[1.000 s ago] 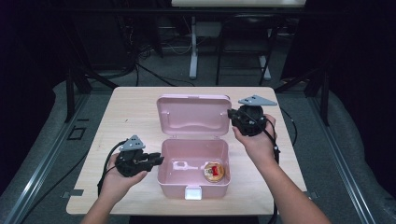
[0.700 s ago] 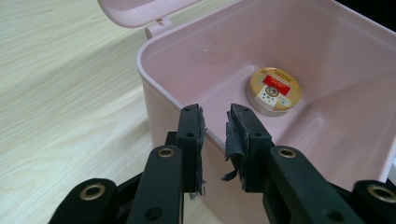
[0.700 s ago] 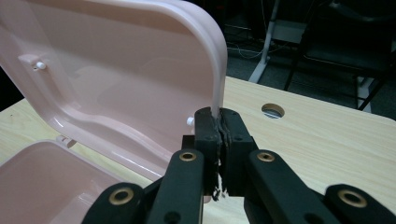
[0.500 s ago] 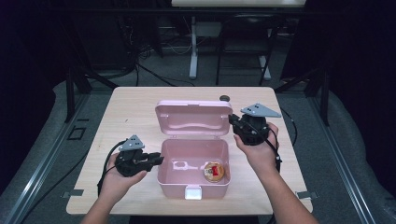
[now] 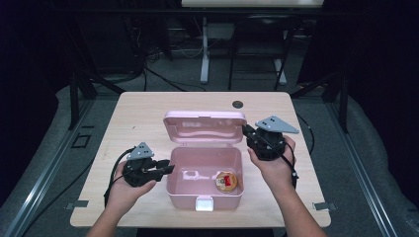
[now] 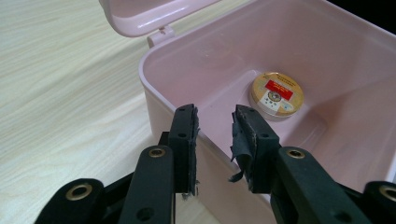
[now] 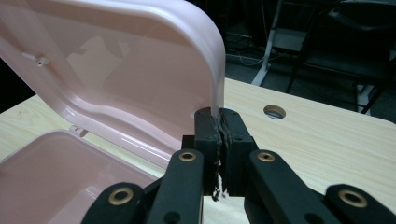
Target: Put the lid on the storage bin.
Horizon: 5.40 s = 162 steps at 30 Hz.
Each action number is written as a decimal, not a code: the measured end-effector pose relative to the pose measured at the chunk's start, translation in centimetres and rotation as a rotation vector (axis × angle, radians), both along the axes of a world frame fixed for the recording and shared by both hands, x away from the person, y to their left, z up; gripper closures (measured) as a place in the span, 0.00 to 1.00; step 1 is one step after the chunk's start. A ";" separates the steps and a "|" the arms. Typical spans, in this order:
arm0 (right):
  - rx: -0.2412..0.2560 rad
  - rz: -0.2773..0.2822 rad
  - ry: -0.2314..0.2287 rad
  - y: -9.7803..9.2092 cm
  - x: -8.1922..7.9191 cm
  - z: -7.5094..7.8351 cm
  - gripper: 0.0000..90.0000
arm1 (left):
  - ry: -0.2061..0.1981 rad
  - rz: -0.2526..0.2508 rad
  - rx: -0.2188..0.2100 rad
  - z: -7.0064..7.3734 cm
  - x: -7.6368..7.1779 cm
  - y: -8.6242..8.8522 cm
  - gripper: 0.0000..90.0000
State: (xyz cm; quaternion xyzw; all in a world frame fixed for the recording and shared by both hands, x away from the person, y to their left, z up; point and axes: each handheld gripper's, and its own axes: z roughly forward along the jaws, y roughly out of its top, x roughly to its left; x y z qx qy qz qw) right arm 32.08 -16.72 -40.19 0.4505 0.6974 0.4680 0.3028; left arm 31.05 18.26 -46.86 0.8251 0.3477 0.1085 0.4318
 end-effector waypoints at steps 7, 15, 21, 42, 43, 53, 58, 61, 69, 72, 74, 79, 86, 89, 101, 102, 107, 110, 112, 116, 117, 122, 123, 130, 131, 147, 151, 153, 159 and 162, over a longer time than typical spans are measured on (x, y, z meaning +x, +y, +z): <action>-0.003 -0.004 -0.011 0.1 -0.6 -0.2 0.96 | -0.028 0.020 -0.017 0.9 -0.3 0.4 0.76; 0.026 0.008 -0.005 -0.2 -1.0 -0.4 0.95 | -0.048 0.047 -0.037 1.3 -0.4 0.6 0.73; 0.025 0.010 -0.007 -0.2 -1.3 -0.5 0.95 | -0.069 0.058 -0.041 2.1 -0.4 0.9 0.73; 0.026 0.011 -0.008 -0.2 -1.7 -0.7 0.95 | -0.185 0.107 -0.041 6.2 0.8 0.3 0.75; 0.027 0.011 -0.008 -0.2 -1.8 -0.7 0.95 | -0.191 0.112 -0.041 6.3 0.8 0.3 0.75; 0.040 0.016 -0.004 -0.3 -1.8 -0.8 0.94 | -0.250 0.152 -0.066 7.6 0.8 -0.2 0.75; 0.042 0.018 -0.003 -0.3 -1.8 -0.8 0.94 | -0.270 0.156 -0.061 8.1 1.0 -0.6 0.76; 0.043 0.019 -0.004 -0.3 -1.8 -0.8 0.94 | -0.294 0.163 -0.071 8.4 0.8 -0.7 0.78; 0.042 0.021 -0.003 -0.4 -1.8 -0.8 0.94 | -0.307 0.167 -0.064 9.0 0.7 -0.8 0.85; 0.045 0.020 -0.002 -0.4 -1.8 -0.8 0.94 | -0.310 0.173 -0.063 9.1 0.6 -0.8 0.88; 0.048 0.023 0.002 -0.5 -1.8 -0.8 0.93 | -0.307 0.171 -0.066 9.1 0.5 -0.7 0.90; 0.062 0.032 0.004 -0.9 -2.0 -0.5 0.94 | -0.306 0.168 -0.062 9.1 0.4 -0.7 0.91; 0.065 0.037 -0.013 -1.3 -2.8 0.1 0.94 | -0.303 0.165 -0.058 9.3 0.3 -0.7 0.93; 0.062 0.030 -0.016 -1.6 -2.9 0.3 0.94 | -0.302 0.163 -0.058 9.3 0.3 -0.7 0.93; 0.086 0.014 -0.014 -2.4 -2.9 0.5 0.95 | -0.304 0.146 -0.064 9.0 -0.4 -0.5 0.93; 0.087 0.015 -0.016 -2.4 -2.9 0.5 0.95 | -0.303 0.145 -0.063 9.0 -0.4 -0.5 0.92; 0.091 0.022 -0.022 -2.3 -3.0 0.6 0.95 | -0.304 0.139 -0.069 8.9 -0.6 -0.4 0.92; 0.093 0.023 -0.025 -2.2 -3.0 0.6 0.95 | -0.305 0.136 -0.067 8.8 -0.9 -0.4 0.92; 0.090 0.023 -0.027 -2.2 -3.0 0.6 0.95 | -0.302 0.132 -0.068 8.7 -1.0 -0.3 0.92; 0.095 0.024 -0.031 -2.2 -3.1 0.6 0.95 | -0.296 0.126 -0.072 8.5 -1.3 -0.2 0.92; 0.095 0.024 -0.032 -2.2 -3.1 0.6 0.95 | -0.296 0.123 -0.072 8.5 -1.4 -0.1 0.92; 0.095 0.024 -0.040 -2.2 -3.2 0.7 0.95 | -0.296 0.116 -0.066 8.4 -1.7 -0.1 0.92; 0.096 0.023 -0.043 -2.2 -3.3 0.7 0.95 | -0.293 0.115 -0.065 8.4 -1.7 -0.1 0.91; 0.107 0.027 -0.046 -2.4 -3.4 0.9 0.95 | -0.293 0.110 -0.057 8.3 -2.0 -0.1 0.91; 0.106 0.027 -0.042 -2.3 -3.4 0.8 0.95 | -0.293 0.111 -0.058 8.3 -2.0 -0.1 0.91; 0.102 0.028 -0.041 -2.2 -3.3 0.7 0.95 | -0.285 0.096 -0.051 8.0 -2.9 0.0 0.91; 0.106 0.024 -0.041 -2.3 -3.2 0.7 0.95 | -0.286 0.091 -0.046 7.9 -3.2 0.0 0.91; 0.107 0.021 -0.040 -2.4 -3.2 0.7 0.95 | -0.285 0.087 -0.046 7.9 -3.3 0.0 0.91; 0.110 0.017 -0.037 -2.6 -3.1 0.6 0.95 | -0.282 0.086 -0.053 7.6 -3.7 0.1 0.91; 0.110 0.016 -0.036 -2.6 -3.1 0.6 0.95 | -0.282 0.082 -0.045 7.4 -4.0 0.1 0.91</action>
